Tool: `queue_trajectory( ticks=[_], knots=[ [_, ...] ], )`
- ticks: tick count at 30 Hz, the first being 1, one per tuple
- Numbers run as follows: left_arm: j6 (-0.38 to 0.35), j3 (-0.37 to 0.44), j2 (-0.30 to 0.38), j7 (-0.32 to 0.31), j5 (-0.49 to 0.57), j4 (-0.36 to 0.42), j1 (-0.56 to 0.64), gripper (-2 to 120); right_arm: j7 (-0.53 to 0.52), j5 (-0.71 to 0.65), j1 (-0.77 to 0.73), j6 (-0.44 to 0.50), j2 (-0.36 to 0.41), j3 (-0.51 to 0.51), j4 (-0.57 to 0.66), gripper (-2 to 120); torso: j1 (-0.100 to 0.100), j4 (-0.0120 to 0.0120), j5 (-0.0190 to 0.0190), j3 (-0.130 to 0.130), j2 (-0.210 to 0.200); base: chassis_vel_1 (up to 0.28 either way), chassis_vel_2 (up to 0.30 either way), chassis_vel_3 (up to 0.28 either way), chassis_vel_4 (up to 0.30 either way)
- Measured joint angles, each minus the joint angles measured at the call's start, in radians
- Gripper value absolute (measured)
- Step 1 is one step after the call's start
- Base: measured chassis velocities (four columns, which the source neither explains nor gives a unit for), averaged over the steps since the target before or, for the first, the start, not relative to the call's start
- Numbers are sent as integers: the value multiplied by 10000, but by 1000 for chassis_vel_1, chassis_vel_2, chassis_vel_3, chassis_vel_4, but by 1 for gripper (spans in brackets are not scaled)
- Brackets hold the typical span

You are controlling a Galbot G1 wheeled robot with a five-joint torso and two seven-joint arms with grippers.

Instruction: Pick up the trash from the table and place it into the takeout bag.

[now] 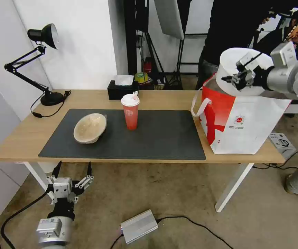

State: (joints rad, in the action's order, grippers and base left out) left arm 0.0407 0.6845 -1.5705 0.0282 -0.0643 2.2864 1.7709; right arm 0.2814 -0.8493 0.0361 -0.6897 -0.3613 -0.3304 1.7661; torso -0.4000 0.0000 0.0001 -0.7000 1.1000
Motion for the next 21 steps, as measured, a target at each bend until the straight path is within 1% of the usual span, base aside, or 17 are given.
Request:
queue_trajectory(
  ticks=[9, 11, 21],
  knots=[
    [-3, -35, -10, 0, -9, 8, 7, 100, 62, 104, -487, 109, 343, 342, 169, 0, 0, 2, -2, 0, 0, 0, 0, 0, 0],
    [-4, -43, -14, 1, -12, 17, 9, 100, 78, 126, -825, 126, 416, 620, 223, 0, 0, 1, -1, 0, 0, 0, 0, 0, 0],
    [-4, -46, -21, 3, -24, 48, 45, 100, 91, 179, -1010, 156, 480, 737, 241, 0, 0, 1, -1, 0, -2, 0, 0, 0, 0]
  ],
)
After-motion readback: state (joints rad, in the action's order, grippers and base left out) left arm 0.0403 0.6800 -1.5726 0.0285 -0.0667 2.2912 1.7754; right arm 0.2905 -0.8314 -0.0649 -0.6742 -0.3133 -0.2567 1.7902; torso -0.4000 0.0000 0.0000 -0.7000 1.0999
